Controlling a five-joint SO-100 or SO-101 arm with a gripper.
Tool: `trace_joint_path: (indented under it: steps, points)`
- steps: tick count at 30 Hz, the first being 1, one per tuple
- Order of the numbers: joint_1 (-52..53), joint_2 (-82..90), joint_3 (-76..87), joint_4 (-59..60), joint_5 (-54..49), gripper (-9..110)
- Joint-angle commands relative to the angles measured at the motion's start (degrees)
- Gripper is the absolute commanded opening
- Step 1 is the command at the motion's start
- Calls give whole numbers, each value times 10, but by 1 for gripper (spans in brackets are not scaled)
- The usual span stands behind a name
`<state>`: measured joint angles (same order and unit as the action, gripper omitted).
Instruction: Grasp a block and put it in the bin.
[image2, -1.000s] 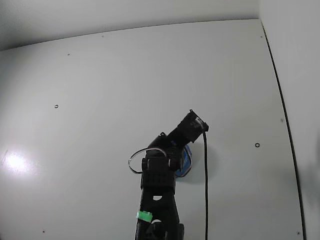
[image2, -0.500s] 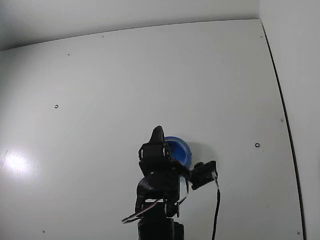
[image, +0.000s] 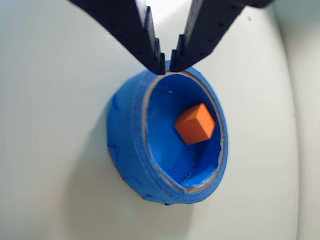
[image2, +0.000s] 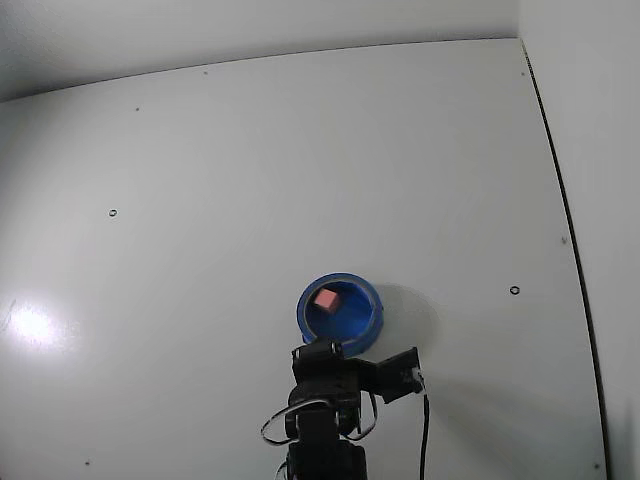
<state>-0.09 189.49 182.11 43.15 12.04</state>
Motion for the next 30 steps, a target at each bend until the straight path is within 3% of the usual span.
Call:
trace_joint_path:
  steps: [1, 30]
  points:
    - [-2, 12, 8, 33, 2, 0]
    - [5, 7, -4, 65, 6, 0]
